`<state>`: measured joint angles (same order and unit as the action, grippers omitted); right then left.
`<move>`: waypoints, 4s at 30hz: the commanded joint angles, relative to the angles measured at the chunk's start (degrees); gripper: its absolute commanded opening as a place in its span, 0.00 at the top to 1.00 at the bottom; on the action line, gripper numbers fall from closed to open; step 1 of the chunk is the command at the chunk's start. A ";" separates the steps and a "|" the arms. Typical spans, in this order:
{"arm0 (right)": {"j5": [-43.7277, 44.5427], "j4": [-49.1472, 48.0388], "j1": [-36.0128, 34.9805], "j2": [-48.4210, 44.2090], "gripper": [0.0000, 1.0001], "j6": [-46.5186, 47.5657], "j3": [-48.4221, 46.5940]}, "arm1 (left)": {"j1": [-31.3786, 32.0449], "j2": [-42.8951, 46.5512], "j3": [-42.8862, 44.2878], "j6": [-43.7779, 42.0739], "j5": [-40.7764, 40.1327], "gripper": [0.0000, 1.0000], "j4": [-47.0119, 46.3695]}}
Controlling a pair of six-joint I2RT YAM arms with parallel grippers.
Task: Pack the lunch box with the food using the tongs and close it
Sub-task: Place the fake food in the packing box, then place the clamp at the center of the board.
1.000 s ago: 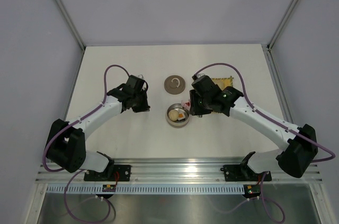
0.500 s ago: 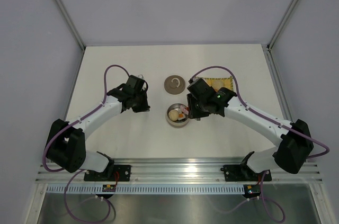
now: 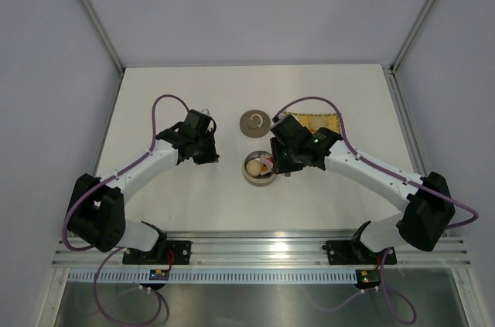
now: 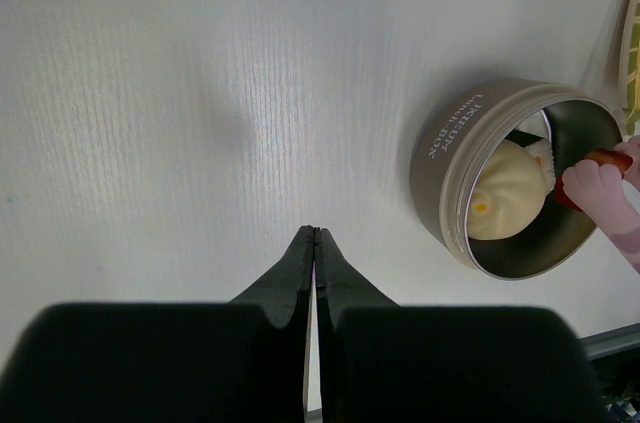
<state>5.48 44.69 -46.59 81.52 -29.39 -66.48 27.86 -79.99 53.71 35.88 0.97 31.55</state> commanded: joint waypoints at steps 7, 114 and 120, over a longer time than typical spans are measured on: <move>1.38 -0.21 -1.84 0.22 0.62 -0.50 -3.75 | -0.17 0.09 -0.36 -0.02 0.61 1.00 -2.20; 15.08 5.14 17.48 -14.01 1.00 1.26 3.46 | -0.17 2.03 -0.19 -0.81 0.26 1.00 -1.23; 14.21 3.83 25.40 -15.51 1.00 3.80 5.75 | -0.17 2.29 -0.36 -0.98 0.08 1.00 -0.97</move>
<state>18.94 49.45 -23.55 68.20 -28.08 -61.01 27.86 -79.59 53.23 35.79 1.04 31.18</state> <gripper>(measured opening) 0.327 0.003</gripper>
